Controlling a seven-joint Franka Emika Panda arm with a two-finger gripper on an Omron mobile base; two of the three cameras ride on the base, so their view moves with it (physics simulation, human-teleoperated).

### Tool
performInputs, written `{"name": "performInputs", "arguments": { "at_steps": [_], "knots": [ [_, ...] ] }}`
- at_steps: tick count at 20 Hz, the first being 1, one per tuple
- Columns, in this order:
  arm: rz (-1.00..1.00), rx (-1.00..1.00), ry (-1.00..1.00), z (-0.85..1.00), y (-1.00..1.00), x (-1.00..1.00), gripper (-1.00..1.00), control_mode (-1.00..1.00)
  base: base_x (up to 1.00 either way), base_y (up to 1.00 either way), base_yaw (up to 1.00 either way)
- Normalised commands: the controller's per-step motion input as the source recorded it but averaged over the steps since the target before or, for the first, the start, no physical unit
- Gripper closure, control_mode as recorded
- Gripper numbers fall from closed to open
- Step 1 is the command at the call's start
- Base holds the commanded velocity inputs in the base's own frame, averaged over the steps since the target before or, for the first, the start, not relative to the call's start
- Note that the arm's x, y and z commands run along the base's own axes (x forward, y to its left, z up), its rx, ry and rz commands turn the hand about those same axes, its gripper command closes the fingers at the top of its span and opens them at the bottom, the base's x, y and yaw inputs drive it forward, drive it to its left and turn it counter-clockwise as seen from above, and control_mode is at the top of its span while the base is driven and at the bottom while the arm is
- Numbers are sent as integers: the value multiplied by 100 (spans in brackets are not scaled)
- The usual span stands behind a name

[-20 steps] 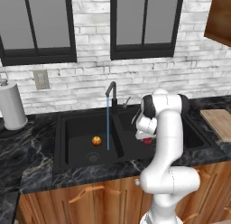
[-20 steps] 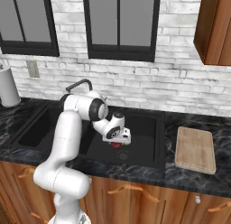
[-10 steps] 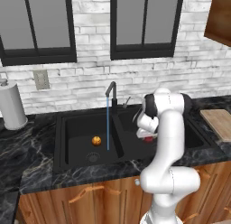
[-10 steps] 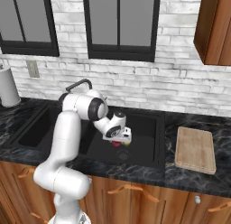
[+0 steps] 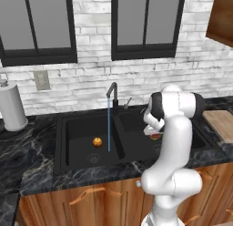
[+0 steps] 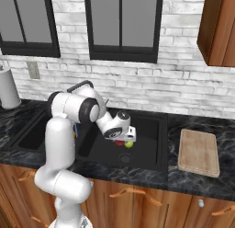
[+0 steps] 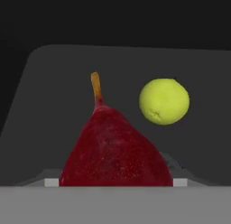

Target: Pick the pear, pear, orange from the sink and place them on the cutting board to airdry. Then turn off the sink faucet.

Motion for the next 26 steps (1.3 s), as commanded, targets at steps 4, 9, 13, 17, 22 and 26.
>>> {"name": "performInputs", "arguments": {
  "at_steps": [4, 9, 13, 17, 22, 26],
  "knots": [
    [0, 1, -8, 90, -23, -36, 100, -100, 0, 0, 0],
    [0, 0, -3, 97, -24, -23, 100, -100, 0, 0, 0],
    [0, 1, -1, 82, -28, -26, 100, -100, 0, 0, 0],
    [-1, 0, 0, 89, -23, -22, 100, -100, 0, 0, 0],
    [-1, 0, 0, 85, -33, -27, 100, -100, 0, 0, 0],
    [0, 0, -9, 49, -6, -41, 100, -100, 0, 0, 0]
  ]
}}
